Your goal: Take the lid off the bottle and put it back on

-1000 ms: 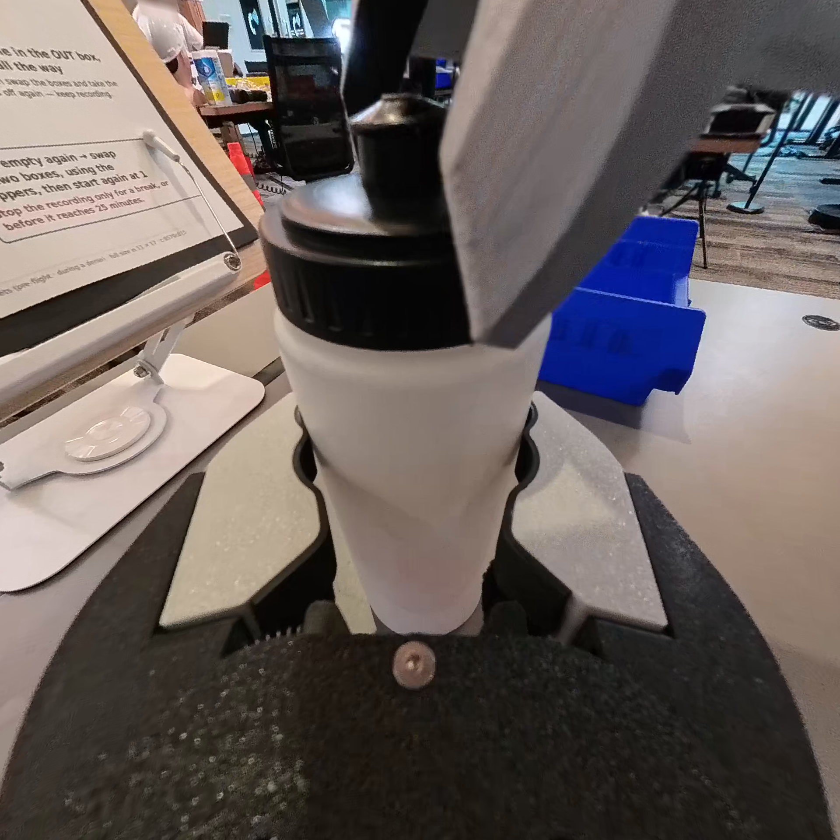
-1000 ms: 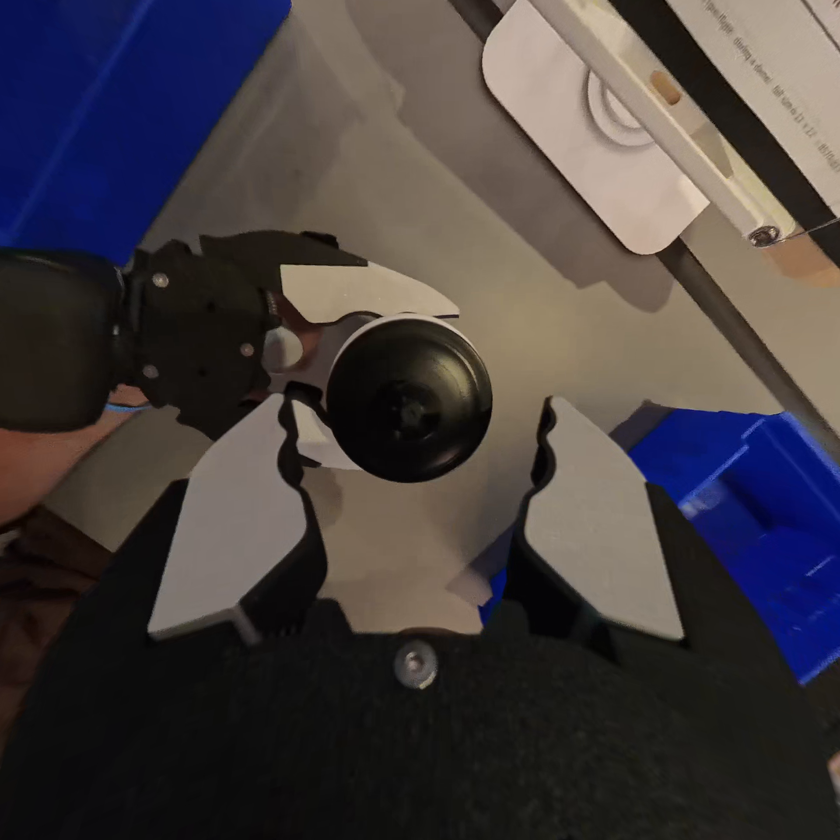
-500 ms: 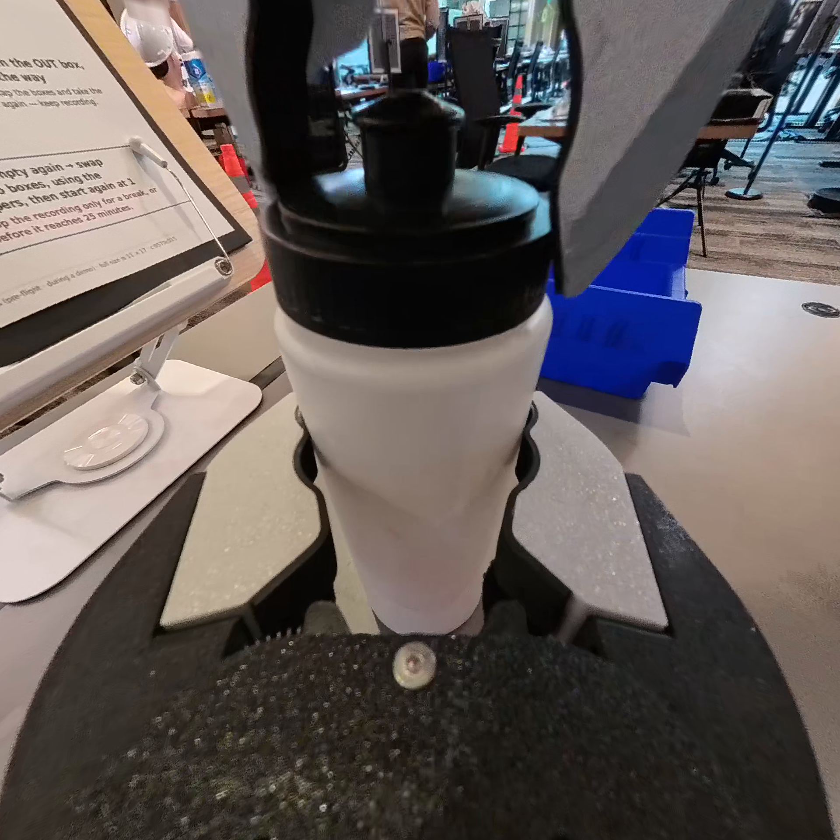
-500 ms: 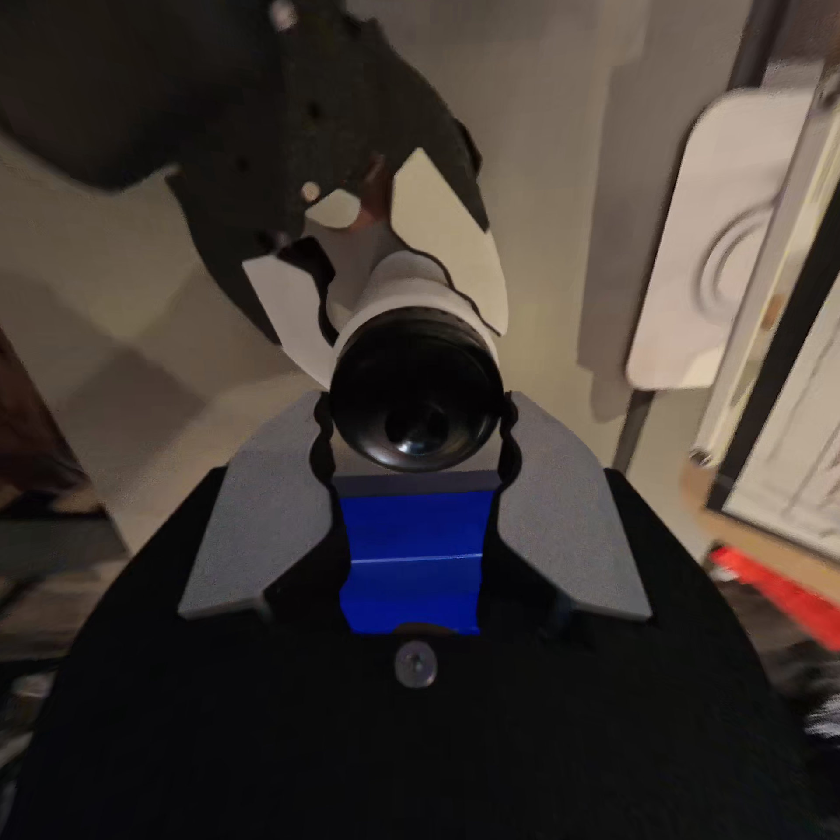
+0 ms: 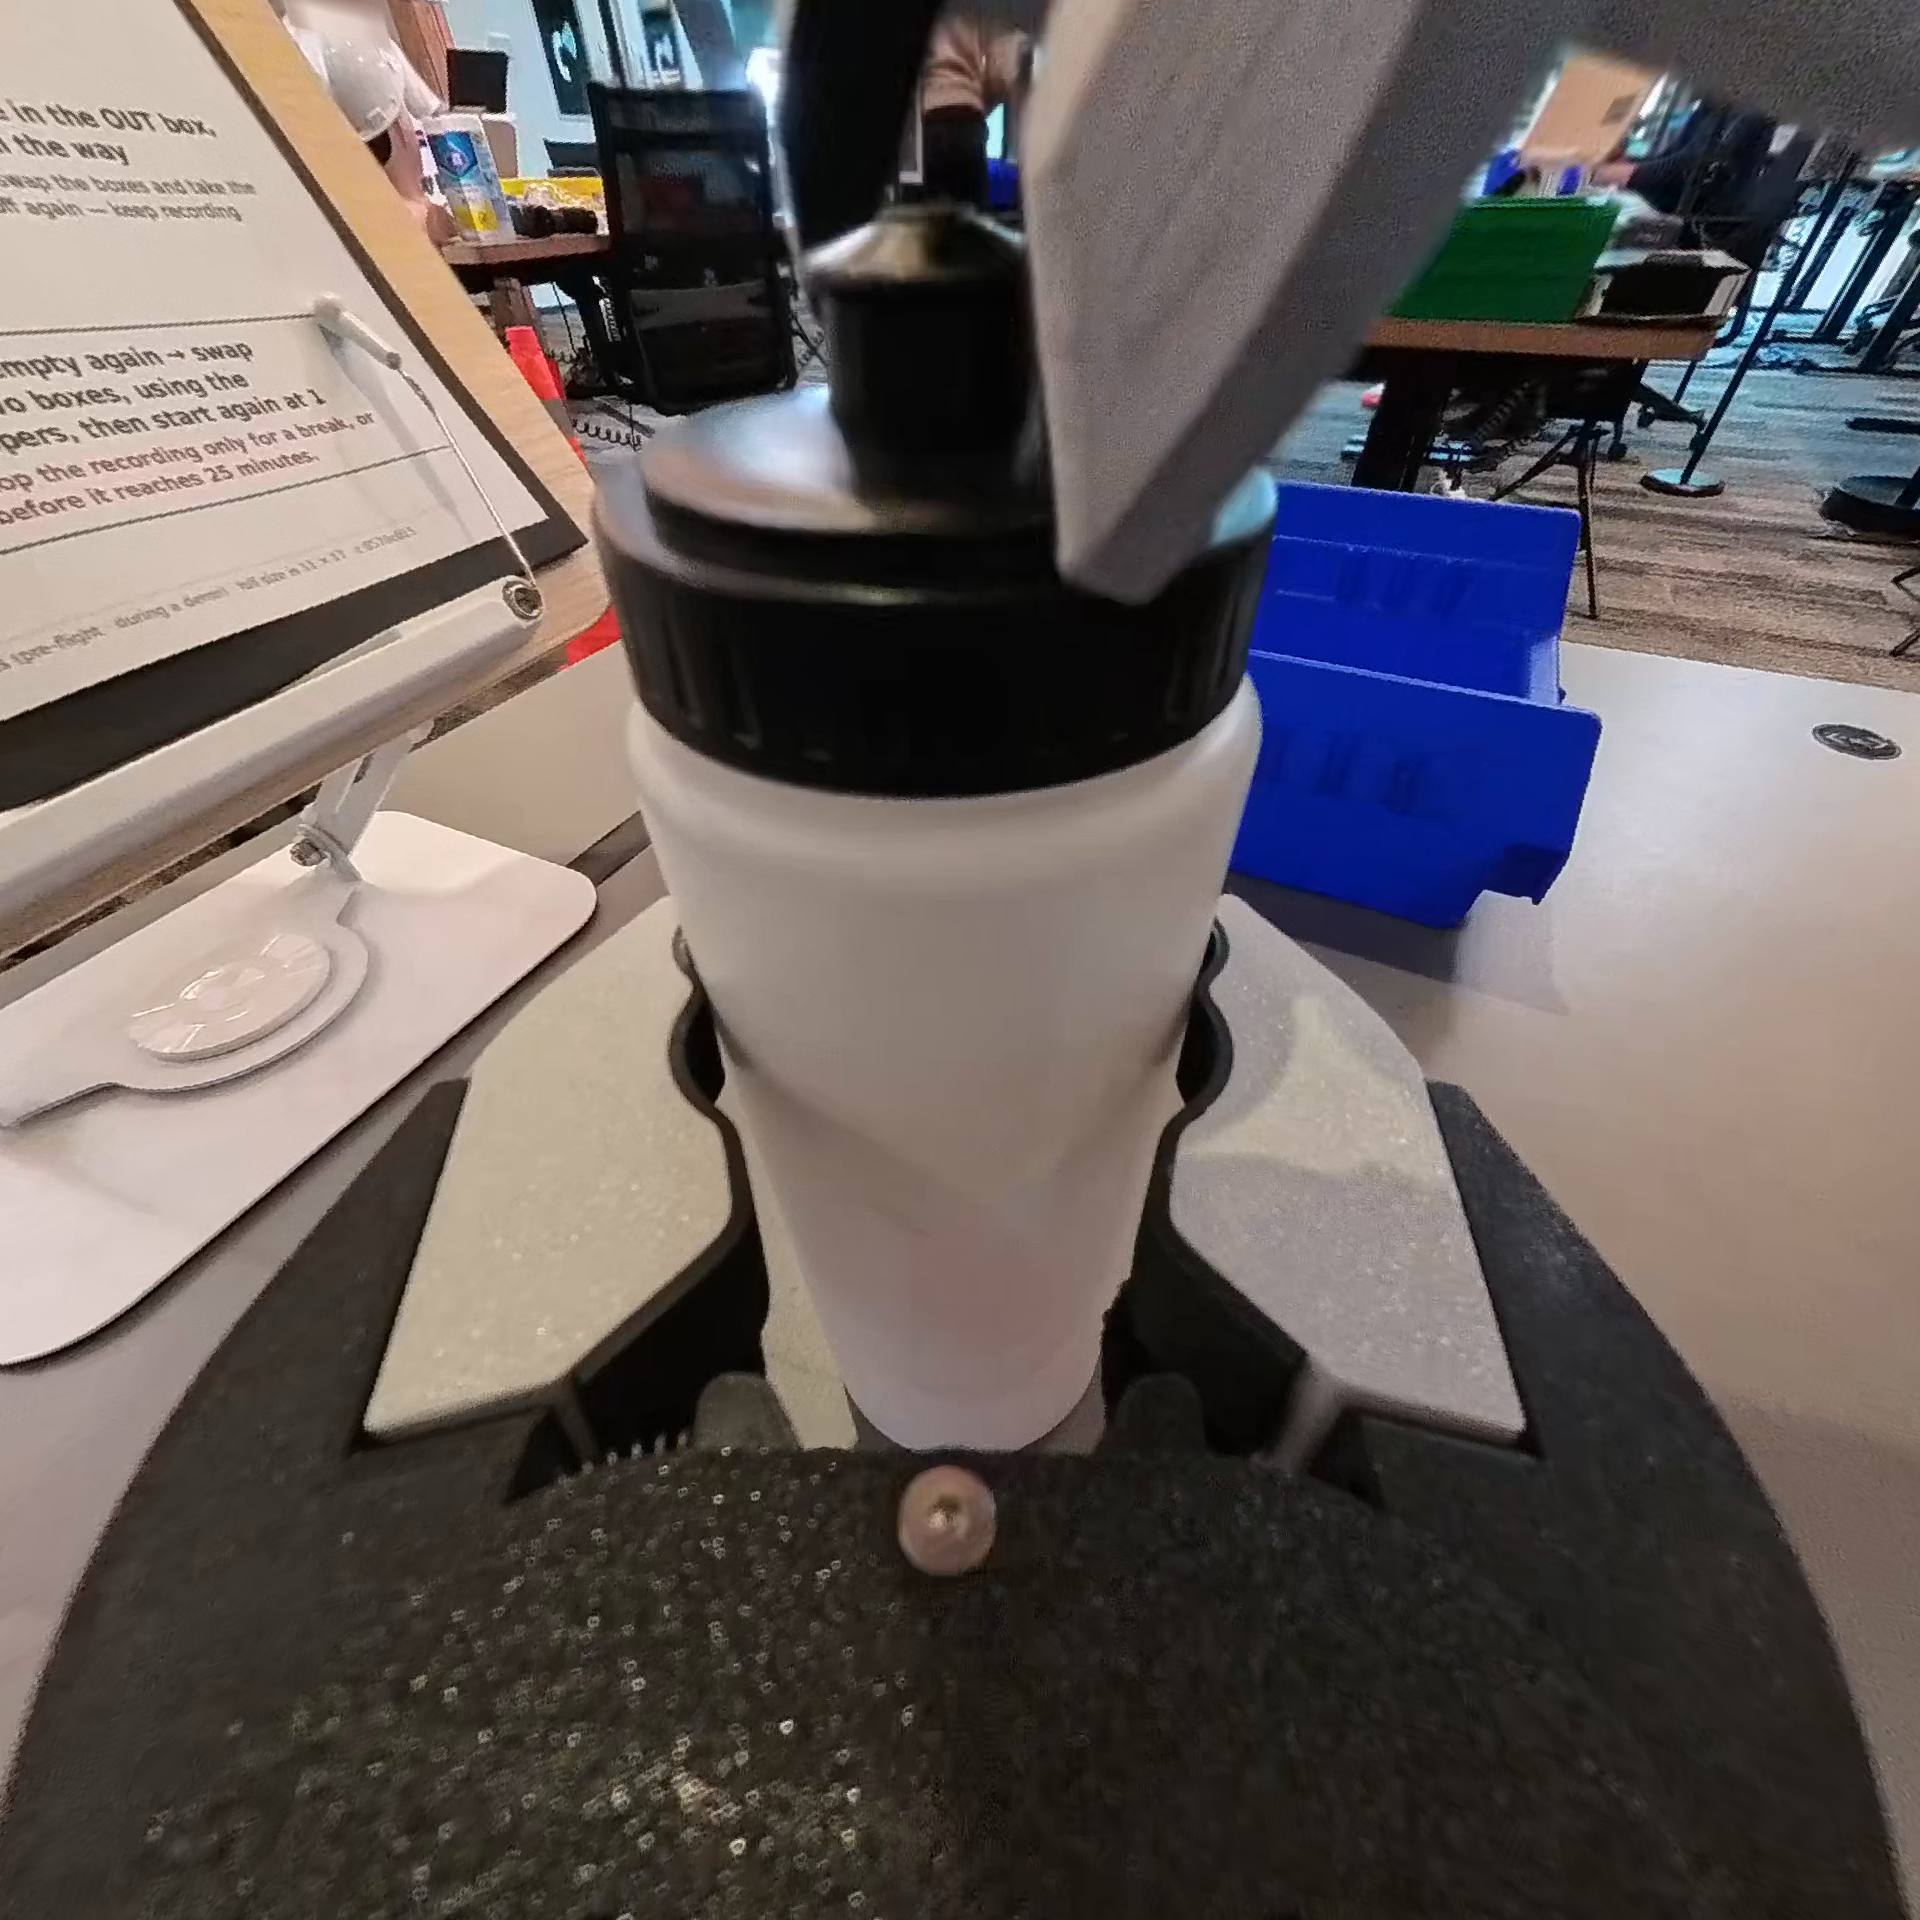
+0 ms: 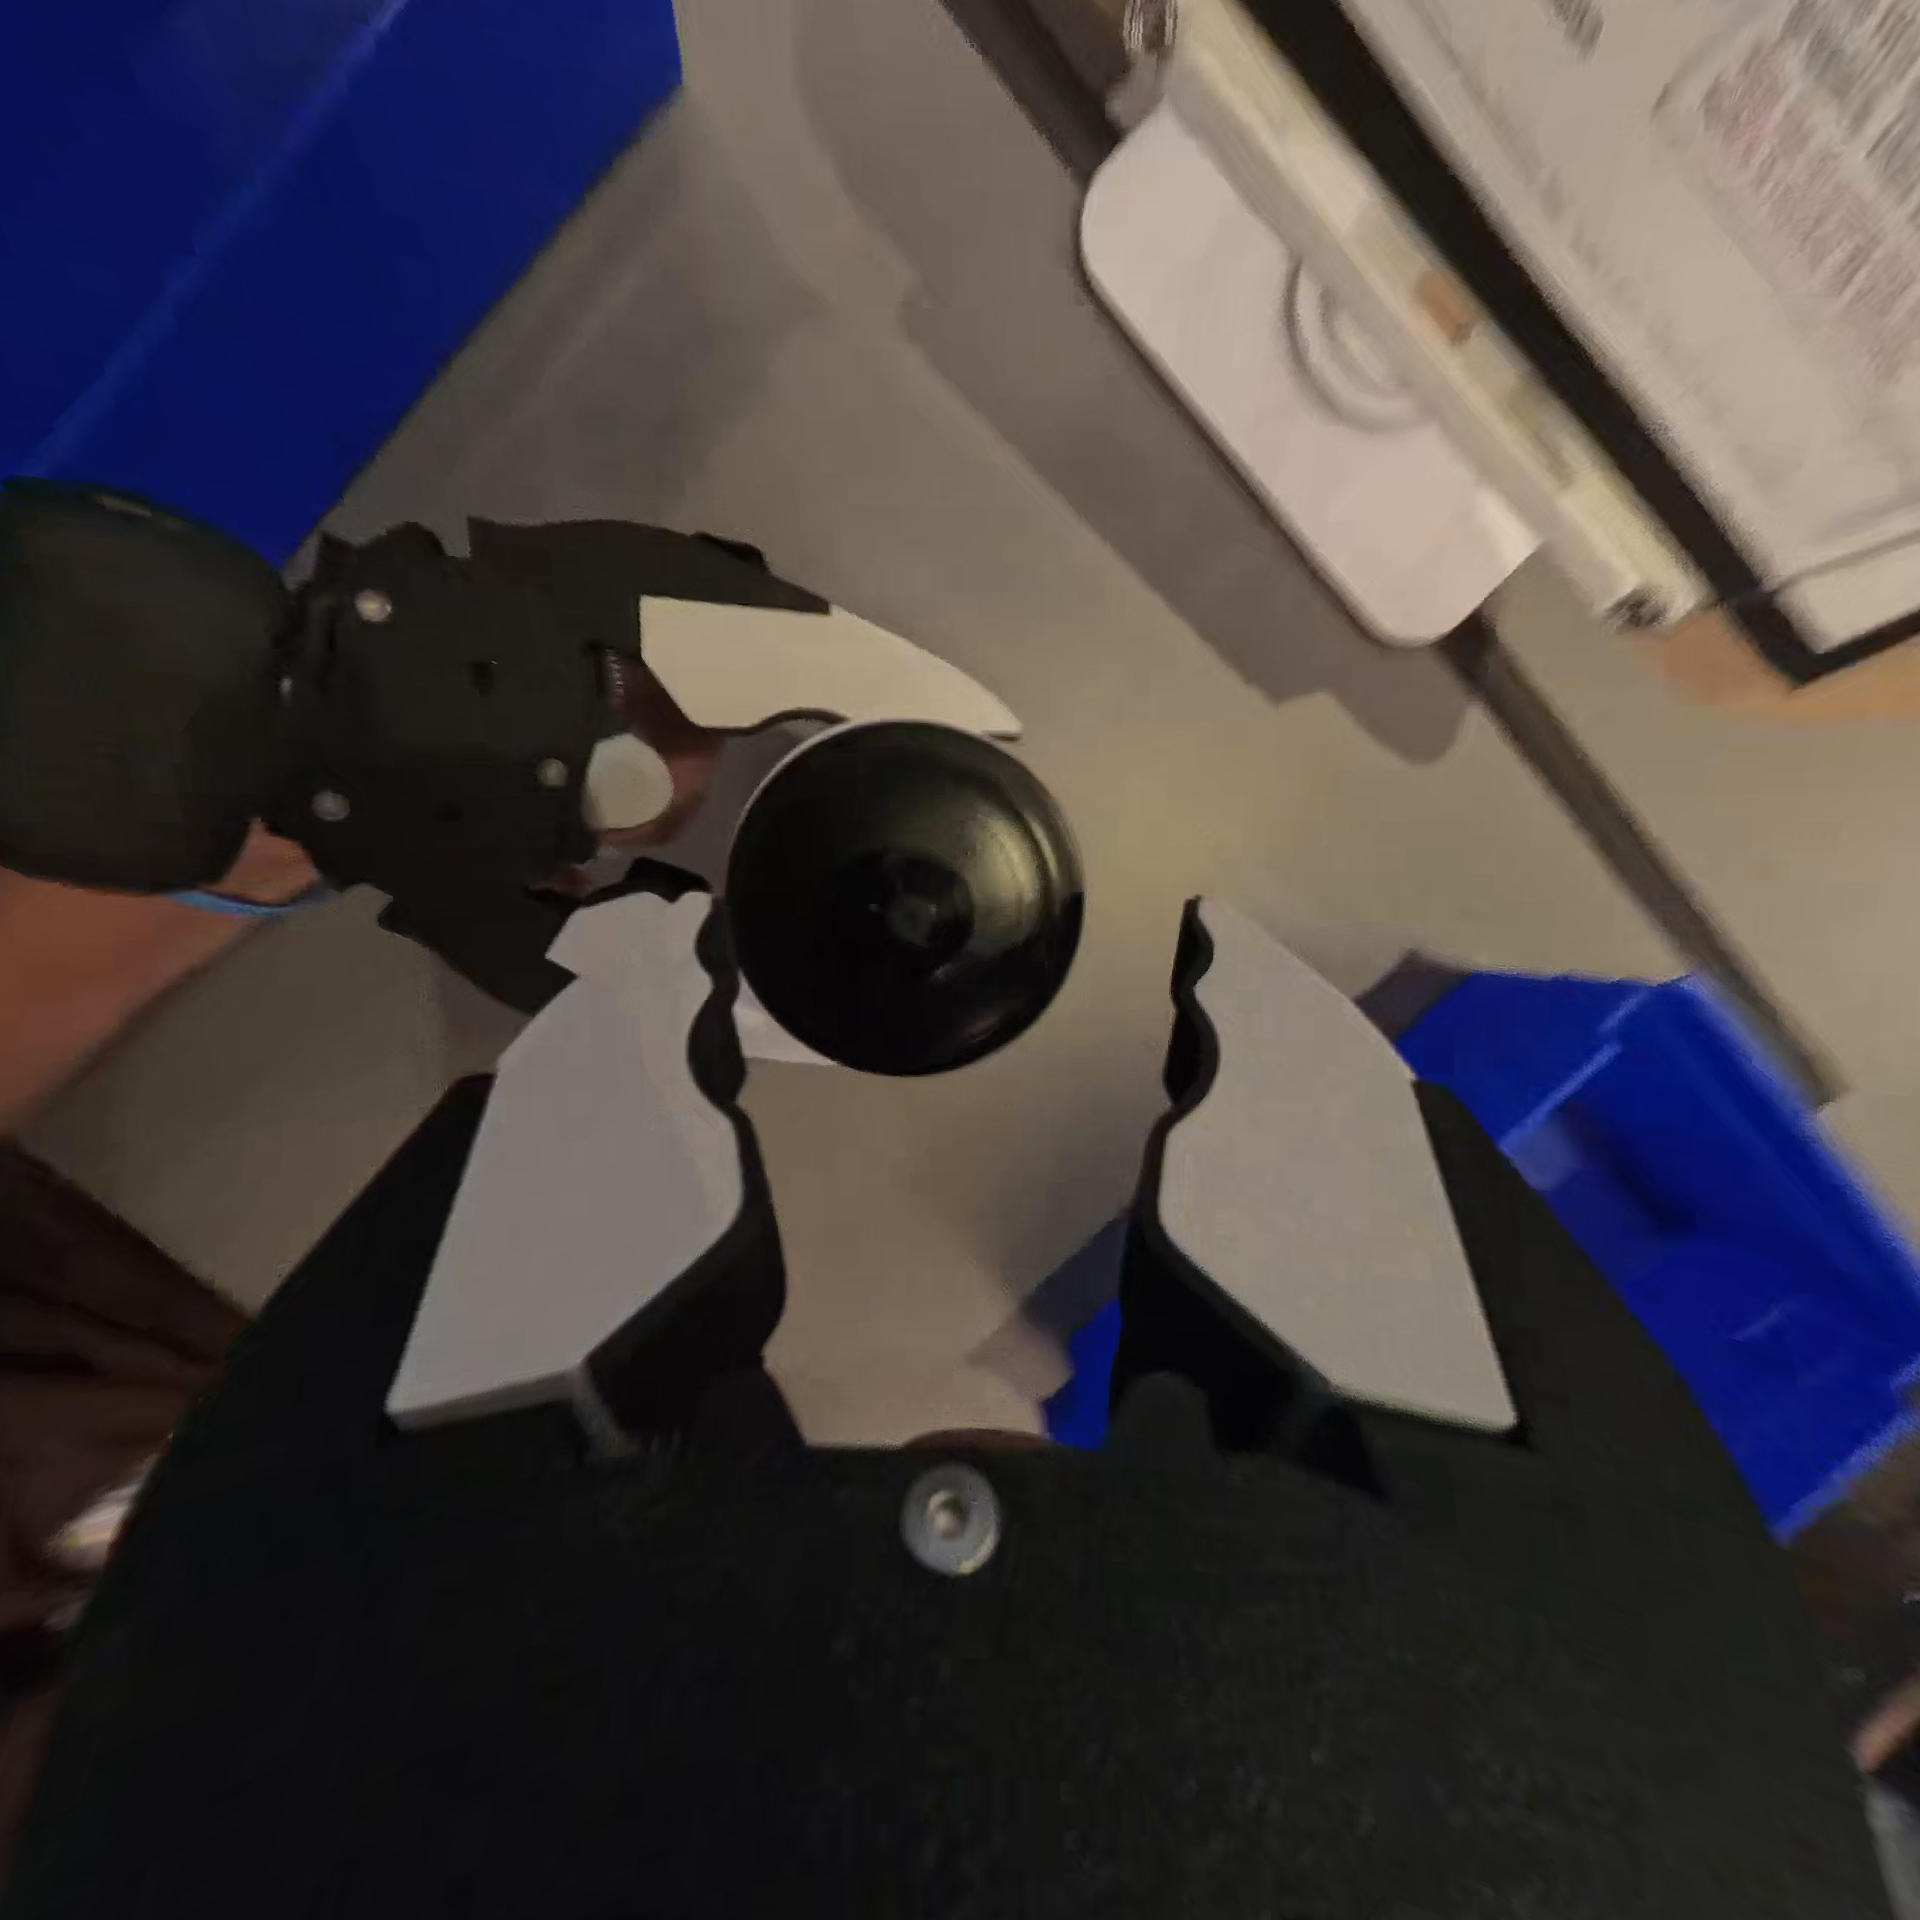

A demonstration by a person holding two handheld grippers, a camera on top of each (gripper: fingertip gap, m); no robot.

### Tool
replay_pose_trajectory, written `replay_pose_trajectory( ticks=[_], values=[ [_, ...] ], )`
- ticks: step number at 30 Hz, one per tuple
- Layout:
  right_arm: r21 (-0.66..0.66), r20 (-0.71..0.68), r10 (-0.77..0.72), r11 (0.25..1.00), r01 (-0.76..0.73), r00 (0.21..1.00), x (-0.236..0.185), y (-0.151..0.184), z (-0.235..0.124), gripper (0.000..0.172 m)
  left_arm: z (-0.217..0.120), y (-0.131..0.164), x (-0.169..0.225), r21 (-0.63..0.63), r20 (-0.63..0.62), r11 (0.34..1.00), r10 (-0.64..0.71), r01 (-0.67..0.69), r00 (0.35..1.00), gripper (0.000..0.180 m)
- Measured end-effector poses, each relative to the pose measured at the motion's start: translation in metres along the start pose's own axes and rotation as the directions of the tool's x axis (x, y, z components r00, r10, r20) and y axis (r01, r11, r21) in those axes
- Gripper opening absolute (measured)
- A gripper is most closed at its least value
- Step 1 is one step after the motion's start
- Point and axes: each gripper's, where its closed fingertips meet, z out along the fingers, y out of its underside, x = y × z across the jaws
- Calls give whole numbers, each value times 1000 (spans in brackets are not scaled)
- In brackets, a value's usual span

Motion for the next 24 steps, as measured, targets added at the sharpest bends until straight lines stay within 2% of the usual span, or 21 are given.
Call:
replay_pose_trajectory(
  ticks=[2,4,5,6,8,11,13,14,16,17,18,21,22,24],
  values=[
    [-42,40,84,996,-82,996,-4,6,6,82,0,0,0,-1,2,1000,1,-1,1000,87],
    [-70,2,84,994,-84,996,0,9,13,89,1,0,1,-6,4,1000,8,-8,1000,87],
    [-84,-1,74,994,-73,997,-2,10,14,87,1,0,1,-9,5,1000,10,-10,1000,87],
    [-92,34,68,994,-65,997,-10,8,14,73,0,0,2,-9,2,1000,11,-11,1000,87],
    [-118,26,30,993,-27,999,-11,10,13,72,-1,0,2,-6,0,1000,15,-15,1000,87],
    [-152,86,-158,974,170,984,-11,10,13,72,-1,0,2,-8,-2,1000,12,-12,1000,87],
    [-170,149,-294,933,317,944,-9,11,13,72,0,0,2,-9,-2,1000,11,-11,1000,87],
    [-175,183,-372,899,402,910,-8,11,13,72,0,0,2,-8,-5,1000,11,-11,1000,87],
    [-130,241,-580,775,618,778,-8,12,12,72,0,0,4,-7,-16,1000,17,-17,1000,86],
    [-106,251,-653,716,690,715,-7,12,11,72,1,0,3,-9,-13,1000,15,-15,1000,86],
    [-104,254,-681,687,720,687,-6,11,12,71,1,0,2,-10,-10,1000,9,-9,1000,86],
    [-124,239,-677,690,713,696,-6,9,11,71,0,0,2,-6,-13,1000,0,0,1000,86],
    [-115,206,-666,712,693,717,-6,7,10,72,0,0,2,-6,-13,1000,-1,1,1000,86],
    [-76,136,-616,774,628,776,-6,3,4,85,0,0,2,-7,-12,1000,2,-2,1000,86]
  ],
)
